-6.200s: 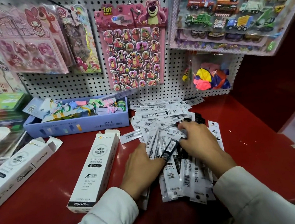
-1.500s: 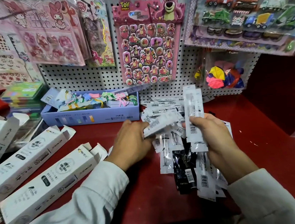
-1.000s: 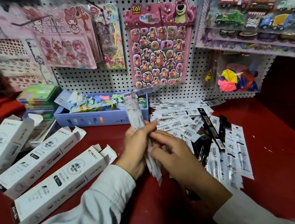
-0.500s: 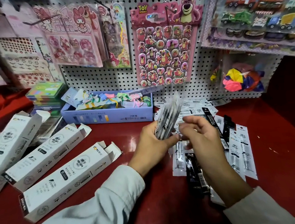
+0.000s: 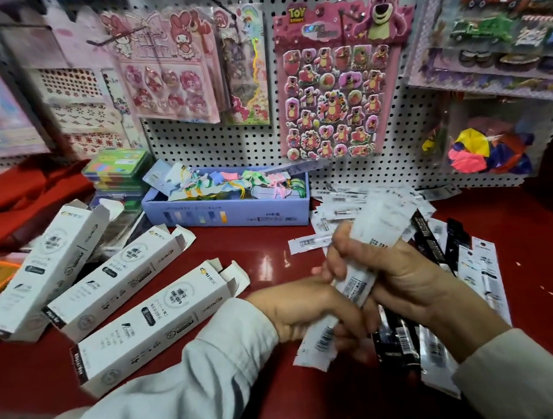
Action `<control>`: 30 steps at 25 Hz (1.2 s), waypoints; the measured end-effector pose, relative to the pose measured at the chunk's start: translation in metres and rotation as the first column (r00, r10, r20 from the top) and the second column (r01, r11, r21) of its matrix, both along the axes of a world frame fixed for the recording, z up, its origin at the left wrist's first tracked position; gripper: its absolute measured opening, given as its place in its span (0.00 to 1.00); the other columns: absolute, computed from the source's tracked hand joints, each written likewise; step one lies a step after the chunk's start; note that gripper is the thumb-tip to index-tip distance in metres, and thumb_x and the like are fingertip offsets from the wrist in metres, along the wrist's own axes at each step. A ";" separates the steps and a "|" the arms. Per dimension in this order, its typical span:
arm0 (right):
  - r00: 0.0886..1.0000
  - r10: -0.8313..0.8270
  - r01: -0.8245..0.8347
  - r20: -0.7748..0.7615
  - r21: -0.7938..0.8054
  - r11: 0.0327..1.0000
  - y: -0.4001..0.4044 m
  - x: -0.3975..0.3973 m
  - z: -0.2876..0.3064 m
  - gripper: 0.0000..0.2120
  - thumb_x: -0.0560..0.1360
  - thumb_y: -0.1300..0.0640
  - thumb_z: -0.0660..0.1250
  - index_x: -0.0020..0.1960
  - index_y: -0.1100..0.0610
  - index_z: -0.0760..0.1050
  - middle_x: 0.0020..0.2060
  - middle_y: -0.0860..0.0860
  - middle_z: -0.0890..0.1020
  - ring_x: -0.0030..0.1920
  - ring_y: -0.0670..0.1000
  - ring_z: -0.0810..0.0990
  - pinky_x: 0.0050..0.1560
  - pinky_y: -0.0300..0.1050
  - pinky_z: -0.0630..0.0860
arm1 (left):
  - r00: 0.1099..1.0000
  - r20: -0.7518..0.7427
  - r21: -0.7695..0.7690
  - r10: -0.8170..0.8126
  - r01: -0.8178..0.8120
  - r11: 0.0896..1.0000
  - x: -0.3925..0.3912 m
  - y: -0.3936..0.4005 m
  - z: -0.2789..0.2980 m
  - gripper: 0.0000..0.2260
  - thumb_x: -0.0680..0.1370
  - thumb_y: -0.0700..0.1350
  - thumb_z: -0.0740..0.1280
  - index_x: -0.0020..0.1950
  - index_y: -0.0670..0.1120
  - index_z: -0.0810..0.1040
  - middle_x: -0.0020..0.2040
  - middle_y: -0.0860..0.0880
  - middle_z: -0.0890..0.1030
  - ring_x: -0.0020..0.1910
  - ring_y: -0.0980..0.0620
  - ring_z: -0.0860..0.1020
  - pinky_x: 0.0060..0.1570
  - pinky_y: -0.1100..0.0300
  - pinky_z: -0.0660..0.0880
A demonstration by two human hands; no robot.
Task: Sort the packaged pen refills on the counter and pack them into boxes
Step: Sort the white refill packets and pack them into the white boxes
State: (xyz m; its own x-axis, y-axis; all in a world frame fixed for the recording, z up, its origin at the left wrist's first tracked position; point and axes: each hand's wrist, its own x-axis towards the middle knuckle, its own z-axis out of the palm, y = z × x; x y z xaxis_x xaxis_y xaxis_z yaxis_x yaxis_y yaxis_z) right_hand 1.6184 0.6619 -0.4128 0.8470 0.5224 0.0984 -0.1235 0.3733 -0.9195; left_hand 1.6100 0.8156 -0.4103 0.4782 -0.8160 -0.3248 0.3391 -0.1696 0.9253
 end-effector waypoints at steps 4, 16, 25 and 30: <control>0.937 -0.295 0.313 -0.187 0.073 0.947 0.008 0.013 -0.009 0.16 0.73 0.46 0.70 0.34 0.56 0.76 0.28 0.51 0.75 0.34 0.52 0.80 0.49 0.53 0.81 | 0.856 0.502 0.355 0.123 -0.333 0.874 0.015 0.016 0.006 0.12 0.72 0.47 0.76 0.52 0.45 0.81 0.46 0.50 0.84 0.40 0.54 0.82 0.43 0.56 0.80; 0.636 -0.517 0.763 -0.573 0.366 0.533 -0.021 0.019 0.018 0.21 0.78 0.42 0.63 0.33 0.54 0.71 0.26 0.47 0.73 0.28 0.48 0.78 0.40 0.46 0.83 | 0.282 0.950 0.296 -0.132 -0.693 0.657 0.029 0.059 0.021 0.24 0.66 0.56 0.76 0.58 0.55 0.71 0.53 0.53 0.80 0.51 0.49 0.78 0.45 0.56 0.75; 0.548 -0.562 0.836 -0.619 0.379 0.397 -0.042 0.020 0.022 0.19 0.79 0.43 0.63 0.37 0.55 0.69 0.24 0.49 0.76 0.26 0.49 0.80 0.36 0.45 0.82 | 0.053 0.999 0.029 0.004 -0.604 0.796 0.013 0.020 0.009 0.34 0.68 0.53 0.75 0.70 0.53 0.65 0.58 0.50 0.80 0.54 0.50 0.74 0.41 0.63 0.61; 0.562 -0.558 0.827 -0.611 0.421 0.371 -0.038 0.019 0.024 0.18 0.79 0.44 0.63 0.38 0.55 0.70 0.25 0.49 0.77 0.26 0.49 0.80 0.39 0.48 0.83 | 0.070 0.992 -0.036 0.108 -0.657 0.753 0.012 0.021 0.013 0.36 0.67 0.52 0.76 0.72 0.52 0.66 0.60 0.50 0.79 0.56 0.55 0.71 0.45 0.68 0.60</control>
